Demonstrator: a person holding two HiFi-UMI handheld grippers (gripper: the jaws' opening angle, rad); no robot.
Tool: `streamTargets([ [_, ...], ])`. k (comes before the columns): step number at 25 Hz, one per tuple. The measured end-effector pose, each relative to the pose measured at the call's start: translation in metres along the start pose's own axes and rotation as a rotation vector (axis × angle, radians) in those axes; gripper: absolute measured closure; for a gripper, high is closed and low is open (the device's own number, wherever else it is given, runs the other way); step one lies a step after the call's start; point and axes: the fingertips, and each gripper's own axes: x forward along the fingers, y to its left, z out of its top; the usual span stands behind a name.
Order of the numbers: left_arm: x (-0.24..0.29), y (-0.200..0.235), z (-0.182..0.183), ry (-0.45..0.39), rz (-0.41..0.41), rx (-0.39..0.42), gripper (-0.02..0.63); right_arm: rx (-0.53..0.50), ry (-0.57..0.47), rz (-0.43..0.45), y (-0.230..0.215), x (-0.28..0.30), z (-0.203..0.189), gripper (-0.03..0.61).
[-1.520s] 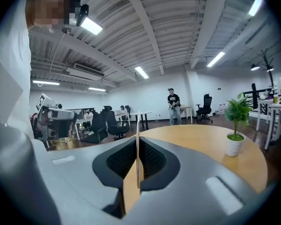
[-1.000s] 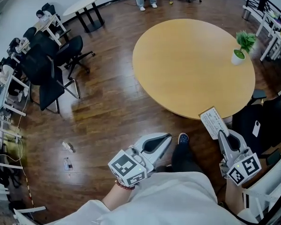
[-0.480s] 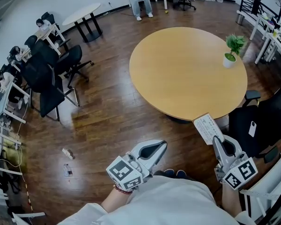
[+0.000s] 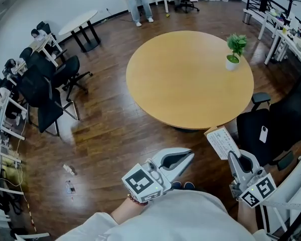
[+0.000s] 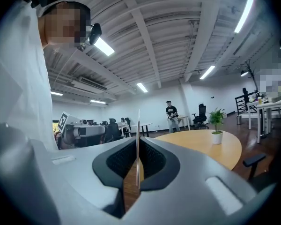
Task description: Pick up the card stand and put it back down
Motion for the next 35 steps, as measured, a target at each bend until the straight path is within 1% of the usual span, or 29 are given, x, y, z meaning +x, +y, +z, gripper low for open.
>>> streamTargets([
  [1, 0.004, -0.003, 0.000, 0.007, -0.010, 0.013, 0.614, 0.002, 0.007, -0.004, -0.002, -0.002, 0.000, 0.560],
  [3, 0.005, -0.004, -0.001, 0.009, -0.007, 0.006, 0.614, 0.002, 0.020, -0.001, -0.004, -0.001, 0.000, 0.560],
  [7, -0.002, 0.009, -0.008, 0.021, 0.052, -0.031, 0.614, -0.003, 0.023, 0.036, -0.001, 0.011, 0.000, 0.560],
  [11, -0.001, 0.008, -0.012, 0.025, 0.081, 0.003, 0.614, -0.003, 0.041, 0.048, -0.004, 0.003, -0.001, 0.560],
  [14, 0.002, 0.008, -0.015, 0.036, 0.090, 0.002, 0.614, -0.006, 0.026, 0.059, -0.010, 0.003, -0.005, 0.560],
  [17, 0.003, 0.010, -0.023, 0.046, 0.098, -0.031, 0.614, -0.021, 0.000, 0.076, -0.009, 0.004, -0.001, 0.560],
  [20, 0.002, 0.011, -0.024, 0.047, 0.101, -0.049, 0.614, -0.026, -0.013, 0.072, -0.010, 0.003, 0.006, 0.560],
  [28, -0.003, 0.018, -0.023, 0.052, 0.089, -0.058, 0.614, -0.014, 0.007, 0.058, -0.006, 0.009, -0.002, 0.560],
  [35, -0.014, 0.033, -0.021, 0.036, 0.079, -0.070, 0.614, -0.024, 0.010, 0.056, 0.004, 0.025, 0.001, 0.560],
])
